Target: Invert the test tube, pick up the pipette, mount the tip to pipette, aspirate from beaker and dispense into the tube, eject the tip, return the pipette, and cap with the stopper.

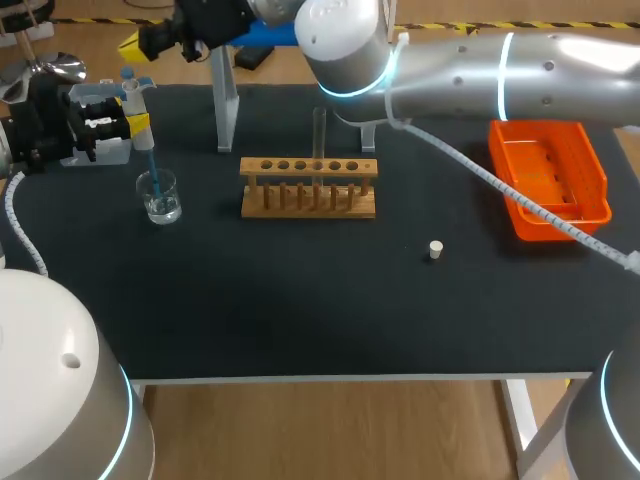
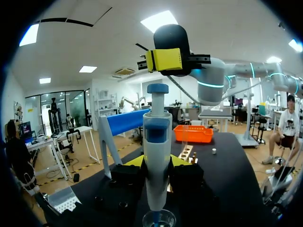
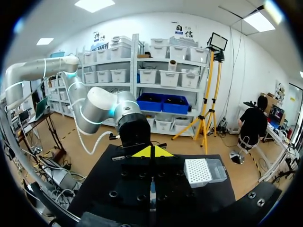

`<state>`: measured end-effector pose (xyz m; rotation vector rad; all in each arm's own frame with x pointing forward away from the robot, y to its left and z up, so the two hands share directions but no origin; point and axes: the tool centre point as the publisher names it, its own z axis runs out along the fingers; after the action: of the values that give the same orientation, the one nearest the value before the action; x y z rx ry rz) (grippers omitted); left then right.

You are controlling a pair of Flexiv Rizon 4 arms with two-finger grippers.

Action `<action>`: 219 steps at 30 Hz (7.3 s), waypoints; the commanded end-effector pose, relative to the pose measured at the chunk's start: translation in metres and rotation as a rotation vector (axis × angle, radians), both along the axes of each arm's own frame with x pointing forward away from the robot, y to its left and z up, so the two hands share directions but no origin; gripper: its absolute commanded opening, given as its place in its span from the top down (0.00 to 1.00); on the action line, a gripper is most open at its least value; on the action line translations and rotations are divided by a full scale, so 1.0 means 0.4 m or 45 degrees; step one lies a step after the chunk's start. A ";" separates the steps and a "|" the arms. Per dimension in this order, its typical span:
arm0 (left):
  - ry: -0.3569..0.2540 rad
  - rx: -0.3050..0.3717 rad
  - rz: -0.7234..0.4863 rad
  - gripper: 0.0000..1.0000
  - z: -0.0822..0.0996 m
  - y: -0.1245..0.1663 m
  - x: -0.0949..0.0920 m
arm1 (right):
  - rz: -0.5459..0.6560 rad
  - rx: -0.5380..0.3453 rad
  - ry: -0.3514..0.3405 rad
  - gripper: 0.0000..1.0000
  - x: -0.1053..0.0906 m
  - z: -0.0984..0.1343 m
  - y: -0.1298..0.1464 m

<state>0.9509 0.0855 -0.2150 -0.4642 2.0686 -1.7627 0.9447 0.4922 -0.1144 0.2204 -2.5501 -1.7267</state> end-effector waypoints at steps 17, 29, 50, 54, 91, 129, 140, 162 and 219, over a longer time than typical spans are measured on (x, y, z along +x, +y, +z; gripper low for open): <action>-0.002 0.001 0.001 1.00 0.001 0.000 -0.002 | 0.016 -0.009 0.043 1.00 0.006 -0.022 0.011; -0.002 0.001 0.001 1.00 0.001 0.000 -0.002 | 0.019 -0.028 0.058 1.00 0.002 -0.036 0.012; -0.002 0.001 0.001 1.00 0.001 0.000 -0.002 | 0.030 -0.047 0.079 1.00 -0.010 -0.058 0.010; -0.002 0.001 0.001 1.00 0.001 0.000 -0.002 | 0.031 -0.051 0.086 1.00 -0.012 -0.066 0.009; -0.002 0.001 0.001 1.00 0.001 0.000 -0.002 | 0.028 -0.070 0.105 1.00 -0.028 -0.098 -0.009; -0.002 0.001 0.001 1.00 0.001 0.000 -0.002 | -0.042 0.054 -0.153 0.00 -0.150 0.098 -0.696; -0.002 0.001 0.001 1.00 0.001 0.000 -0.002 | -0.114 0.008 -0.197 0.00 -0.179 0.012 -0.804; -0.002 0.001 0.001 1.00 0.001 0.000 -0.002 | -0.071 0.020 -0.102 0.00 -0.114 -0.200 -0.885; -0.002 0.001 0.001 1.00 0.001 0.000 -0.002 | 0.084 -0.232 -0.092 0.00 0.093 -0.440 -0.655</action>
<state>0.9508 0.0855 -0.2155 -0.4633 2.0672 -1.7626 0.9770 0.2244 -0.2866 0.3420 -2.6881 -1.5052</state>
